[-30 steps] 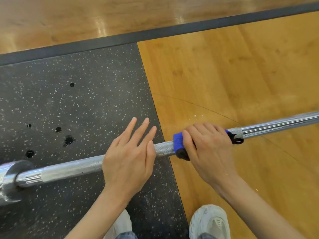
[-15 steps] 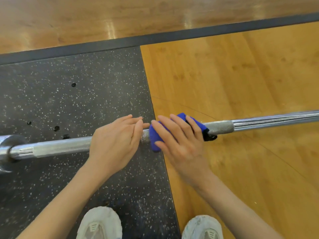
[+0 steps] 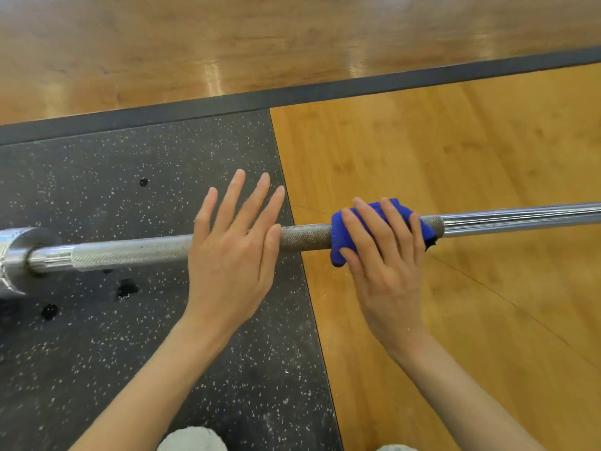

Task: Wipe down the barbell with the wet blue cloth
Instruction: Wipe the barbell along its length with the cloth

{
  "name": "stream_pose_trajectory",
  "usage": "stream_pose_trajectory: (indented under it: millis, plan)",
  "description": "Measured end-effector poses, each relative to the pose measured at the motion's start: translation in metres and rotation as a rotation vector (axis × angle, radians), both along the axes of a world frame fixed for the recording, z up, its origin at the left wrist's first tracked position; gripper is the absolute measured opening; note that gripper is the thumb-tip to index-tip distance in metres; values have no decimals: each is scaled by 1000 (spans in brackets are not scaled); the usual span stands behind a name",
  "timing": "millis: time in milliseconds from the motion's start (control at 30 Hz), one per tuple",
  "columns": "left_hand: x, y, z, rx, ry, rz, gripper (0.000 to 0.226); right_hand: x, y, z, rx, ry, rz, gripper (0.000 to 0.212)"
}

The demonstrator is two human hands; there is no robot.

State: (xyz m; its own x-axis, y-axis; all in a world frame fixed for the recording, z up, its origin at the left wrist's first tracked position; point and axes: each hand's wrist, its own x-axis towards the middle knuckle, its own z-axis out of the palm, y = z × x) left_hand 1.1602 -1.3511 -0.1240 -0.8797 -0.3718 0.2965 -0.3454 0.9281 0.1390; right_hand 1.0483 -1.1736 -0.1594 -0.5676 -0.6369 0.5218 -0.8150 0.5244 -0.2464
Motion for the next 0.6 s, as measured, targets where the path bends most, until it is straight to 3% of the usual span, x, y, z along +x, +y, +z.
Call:
stream_pose_trajectory:
  millis: [200,333,500,600]
  plan:
    - [-12,-7,-10,-42,24,21,52,-20,-14,-4,24,171,190,36]
    - [-23,-12,-13,-62,88,34,48,-19,-25,-8,-35,121,88,34]
    - [-31,-20,-14,-69,117,34,47,-45,-22,-5,32,238,233,40]
    - [-39,-24,-13,-58,117,44,49,-44,-24,-4,-21,148,132,38]
